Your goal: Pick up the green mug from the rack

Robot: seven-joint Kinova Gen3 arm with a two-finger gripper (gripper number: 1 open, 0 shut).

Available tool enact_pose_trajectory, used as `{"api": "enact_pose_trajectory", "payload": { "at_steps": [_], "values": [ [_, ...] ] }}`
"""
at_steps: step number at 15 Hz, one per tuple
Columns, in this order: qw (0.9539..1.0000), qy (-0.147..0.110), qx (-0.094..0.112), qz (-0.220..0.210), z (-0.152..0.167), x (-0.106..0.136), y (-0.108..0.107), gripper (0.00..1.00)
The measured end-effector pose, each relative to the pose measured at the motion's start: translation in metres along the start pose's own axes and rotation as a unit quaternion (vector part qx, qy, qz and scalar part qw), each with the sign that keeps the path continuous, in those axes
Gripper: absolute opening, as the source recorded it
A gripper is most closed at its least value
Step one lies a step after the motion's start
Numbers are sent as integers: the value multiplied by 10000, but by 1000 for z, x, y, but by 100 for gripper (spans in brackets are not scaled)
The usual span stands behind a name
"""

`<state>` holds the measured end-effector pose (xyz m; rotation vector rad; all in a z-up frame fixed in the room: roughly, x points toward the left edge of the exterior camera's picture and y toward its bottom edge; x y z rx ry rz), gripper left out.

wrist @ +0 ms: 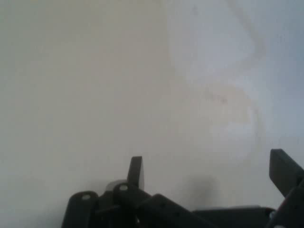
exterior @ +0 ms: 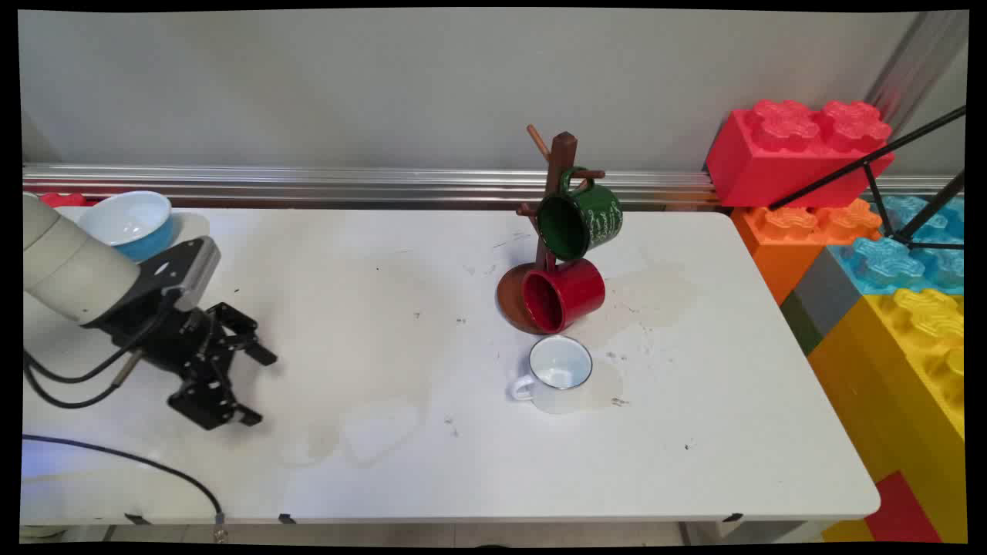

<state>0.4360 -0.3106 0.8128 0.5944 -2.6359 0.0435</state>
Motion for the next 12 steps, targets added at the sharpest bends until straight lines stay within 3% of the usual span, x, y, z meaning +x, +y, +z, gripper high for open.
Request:
{"api": "enact_pose_trajectory", "payload": {
  "at_steps": [3, 6, 12],
  "values": [
    [9987, 455, 17, -214, 1, 17, 2, 100],
    [9943, 933, 67, -503, 3, 37, 3, 100],
    [9753, 2023, 29, -885, 5, 92, 0, 100]
  ]
}}
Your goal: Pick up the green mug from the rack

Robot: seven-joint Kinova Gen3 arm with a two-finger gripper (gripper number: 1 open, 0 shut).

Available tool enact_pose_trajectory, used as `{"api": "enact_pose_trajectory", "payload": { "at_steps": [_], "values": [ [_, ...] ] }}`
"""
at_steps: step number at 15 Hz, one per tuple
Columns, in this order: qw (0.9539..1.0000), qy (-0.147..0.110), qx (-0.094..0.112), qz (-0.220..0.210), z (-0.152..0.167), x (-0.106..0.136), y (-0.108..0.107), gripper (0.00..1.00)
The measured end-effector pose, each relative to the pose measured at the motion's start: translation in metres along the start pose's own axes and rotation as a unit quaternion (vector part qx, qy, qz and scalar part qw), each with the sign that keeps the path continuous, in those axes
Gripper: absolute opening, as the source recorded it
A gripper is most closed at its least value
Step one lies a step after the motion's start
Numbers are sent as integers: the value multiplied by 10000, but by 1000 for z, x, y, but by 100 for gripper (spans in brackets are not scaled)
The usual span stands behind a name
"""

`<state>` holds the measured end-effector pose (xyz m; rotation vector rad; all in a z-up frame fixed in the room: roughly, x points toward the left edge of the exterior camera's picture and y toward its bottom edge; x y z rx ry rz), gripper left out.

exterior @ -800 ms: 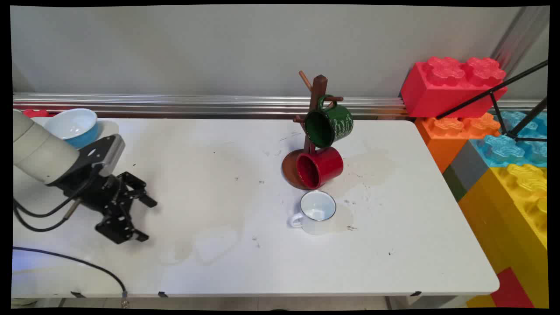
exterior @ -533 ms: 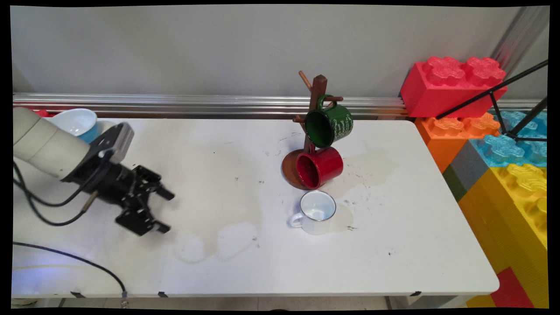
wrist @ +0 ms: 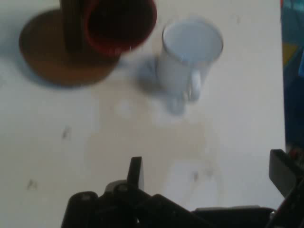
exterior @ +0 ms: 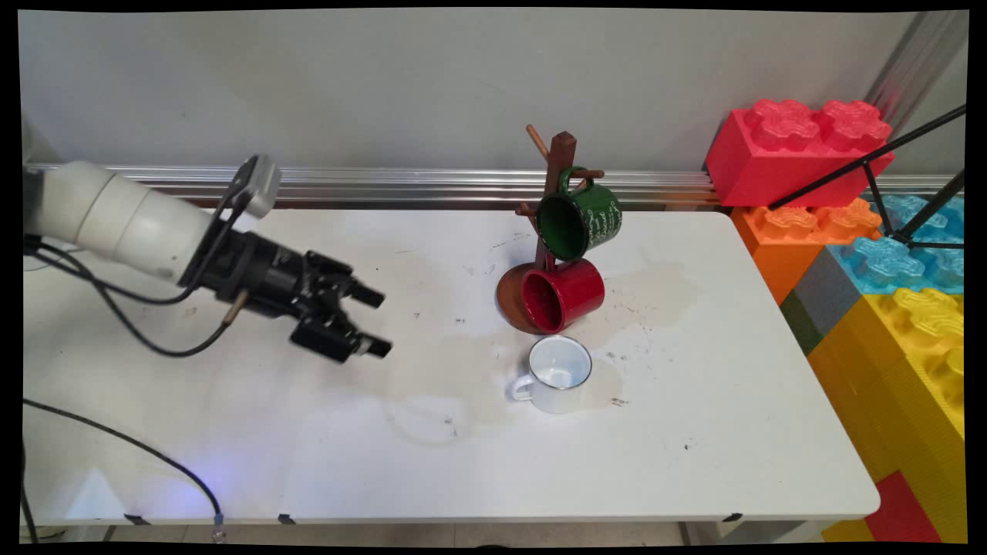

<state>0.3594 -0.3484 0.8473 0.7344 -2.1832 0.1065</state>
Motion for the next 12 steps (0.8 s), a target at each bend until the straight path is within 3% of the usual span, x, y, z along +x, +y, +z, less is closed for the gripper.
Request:
{"api": "enact_pose_trajectory", "payload": {
  "at_steps": [4, 12],
  "values": [
    [9988, 472, -26, -87, 18, 30, 2, 100],
    [9956, 882, 34, -308, 46, 75, 19, 100]
  ]
}}
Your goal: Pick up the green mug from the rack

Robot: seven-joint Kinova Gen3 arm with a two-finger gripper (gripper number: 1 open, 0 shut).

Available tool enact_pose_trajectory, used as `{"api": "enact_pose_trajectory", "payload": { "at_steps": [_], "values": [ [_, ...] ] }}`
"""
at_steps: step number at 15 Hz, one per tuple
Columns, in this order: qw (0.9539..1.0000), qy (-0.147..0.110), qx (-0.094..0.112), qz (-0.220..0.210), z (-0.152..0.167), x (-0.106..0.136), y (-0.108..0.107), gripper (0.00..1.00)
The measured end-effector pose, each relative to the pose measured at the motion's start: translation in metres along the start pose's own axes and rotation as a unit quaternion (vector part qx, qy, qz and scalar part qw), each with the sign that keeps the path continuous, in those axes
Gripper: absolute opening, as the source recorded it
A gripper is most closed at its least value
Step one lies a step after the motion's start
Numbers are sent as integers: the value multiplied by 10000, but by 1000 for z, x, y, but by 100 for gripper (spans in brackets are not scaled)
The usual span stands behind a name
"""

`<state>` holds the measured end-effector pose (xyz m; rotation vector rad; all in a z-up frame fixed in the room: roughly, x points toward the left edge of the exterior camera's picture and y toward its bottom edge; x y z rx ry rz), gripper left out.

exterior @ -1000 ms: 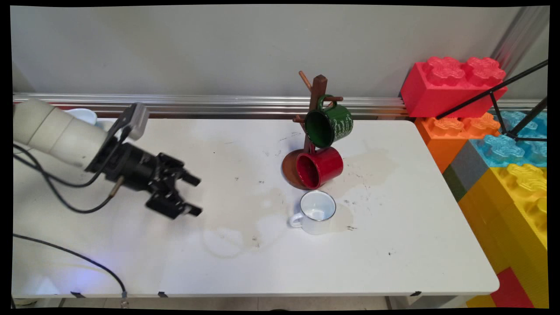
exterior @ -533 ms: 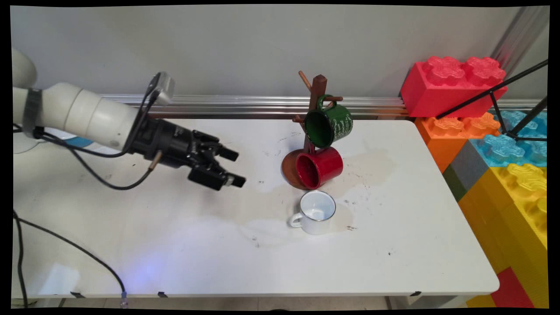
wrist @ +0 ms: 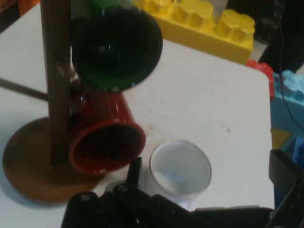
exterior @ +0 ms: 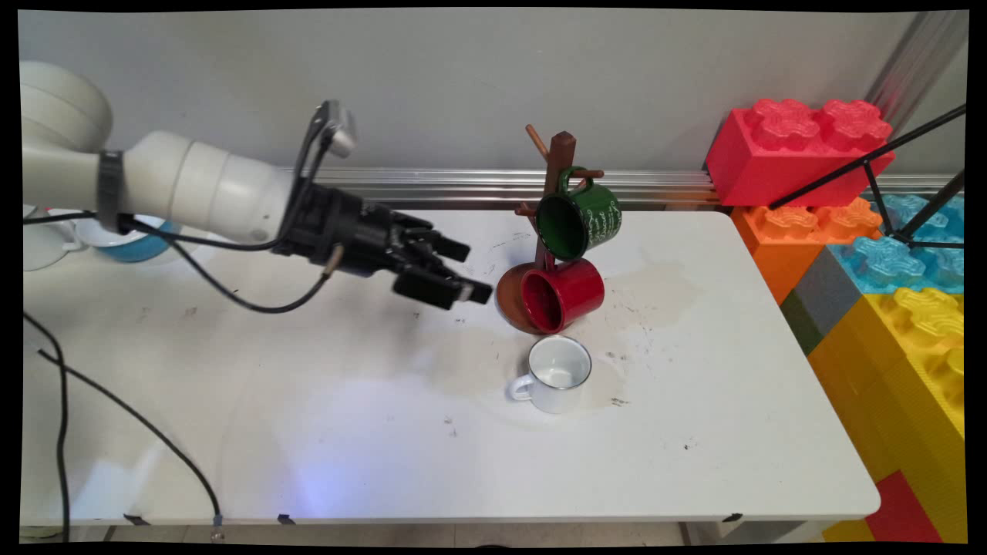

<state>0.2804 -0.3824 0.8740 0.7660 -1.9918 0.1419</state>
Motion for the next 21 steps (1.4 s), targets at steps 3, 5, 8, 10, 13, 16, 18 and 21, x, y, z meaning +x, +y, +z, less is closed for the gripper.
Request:
{"api": "enact_pose_trajectory", "payload": {
  "at_steps": [3, 5, 8, 10, 13, 16, 18, 21],
  "values": [
    [9999, 75, 69, -105, 15, 16, 10, 100],
    [9997, 80, 118, -180, 25, 28, 17, 100],
    [9996, 50, 167, -240, 36, 40, 24, 100],
    [9994, 35, 210, -285, 41, 47, 27, 100],
    [9986, 27, 309, -425, 50, 61, 33, 100],
    [9967, 38, 468, -658, 58, 68, 35, 100],
    [9952, 53, 545, -808, 63, 70, 35, 100],
    [9911, 121, 679, -1135, 75, 72, 34, 100]
  ]
}}
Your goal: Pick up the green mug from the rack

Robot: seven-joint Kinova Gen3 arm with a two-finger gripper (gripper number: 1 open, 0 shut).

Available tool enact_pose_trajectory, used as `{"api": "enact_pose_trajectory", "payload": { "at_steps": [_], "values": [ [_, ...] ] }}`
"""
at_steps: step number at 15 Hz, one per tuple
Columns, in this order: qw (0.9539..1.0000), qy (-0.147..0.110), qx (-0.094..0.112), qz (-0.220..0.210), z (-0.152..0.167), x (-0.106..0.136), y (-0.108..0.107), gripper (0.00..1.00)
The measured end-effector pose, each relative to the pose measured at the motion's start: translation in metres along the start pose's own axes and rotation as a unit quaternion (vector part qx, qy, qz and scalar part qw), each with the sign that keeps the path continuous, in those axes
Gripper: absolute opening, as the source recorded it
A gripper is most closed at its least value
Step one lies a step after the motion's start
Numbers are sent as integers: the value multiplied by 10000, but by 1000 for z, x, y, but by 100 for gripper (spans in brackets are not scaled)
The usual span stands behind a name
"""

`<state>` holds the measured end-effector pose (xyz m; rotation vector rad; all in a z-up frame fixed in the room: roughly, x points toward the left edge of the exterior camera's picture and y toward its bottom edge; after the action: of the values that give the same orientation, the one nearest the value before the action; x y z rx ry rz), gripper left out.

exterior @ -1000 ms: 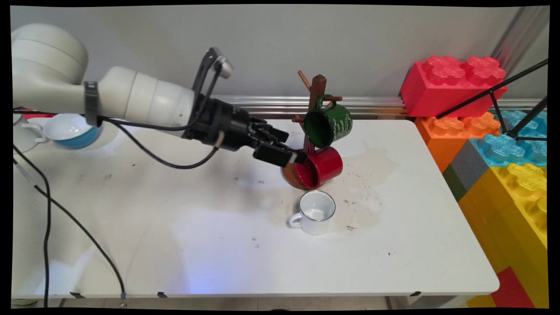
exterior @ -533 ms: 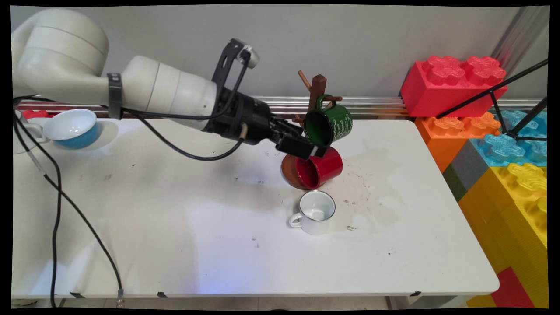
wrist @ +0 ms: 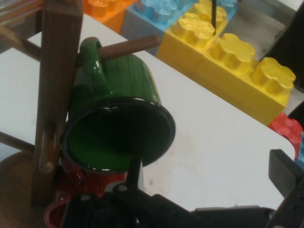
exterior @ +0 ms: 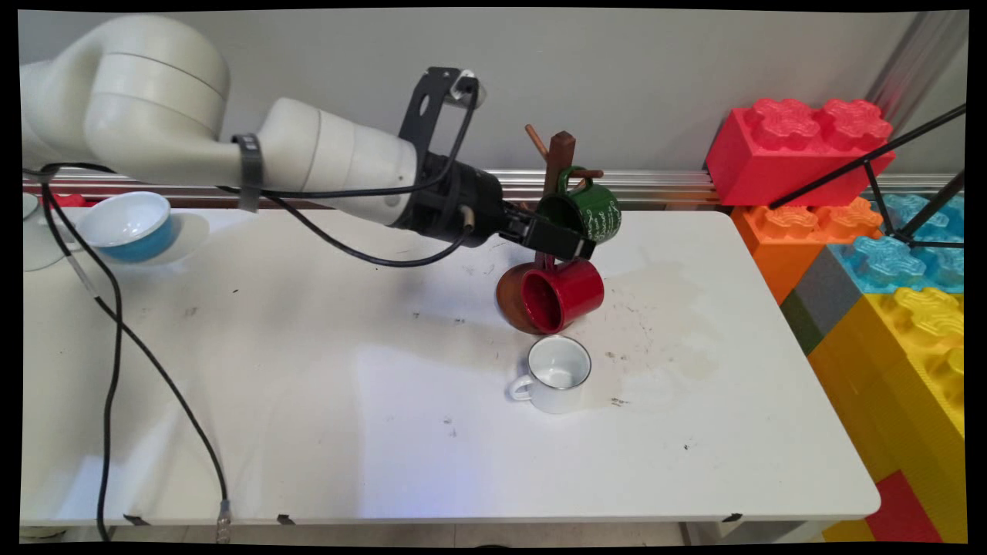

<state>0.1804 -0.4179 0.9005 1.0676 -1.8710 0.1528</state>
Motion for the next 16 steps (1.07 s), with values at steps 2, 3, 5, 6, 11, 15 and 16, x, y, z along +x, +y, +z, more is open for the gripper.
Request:
{"api": "enact_pose_trajectory", "payload": {
  "at_steps": [2, 3, 5, 6, 11, 15, 16],
  "values": [
    [9997, 54, 61, -217, 10, 1, 2, 100],
    [9995, 79, 80, -295, 14, 2, 3, 100],
    [9990, 120, 110, -419, 21, 3, 4, 100],
    [9988, 136, 122, -463, 24, 3, 4, 100],
    [9966, 257, 229, -755, 43, 4, 6, 100],
    [9945, 315, 293, -951, 52, 3, 7, 100],
    [9941, 327, 306, -986, 53, 2, 8, 100]
  ]
}}
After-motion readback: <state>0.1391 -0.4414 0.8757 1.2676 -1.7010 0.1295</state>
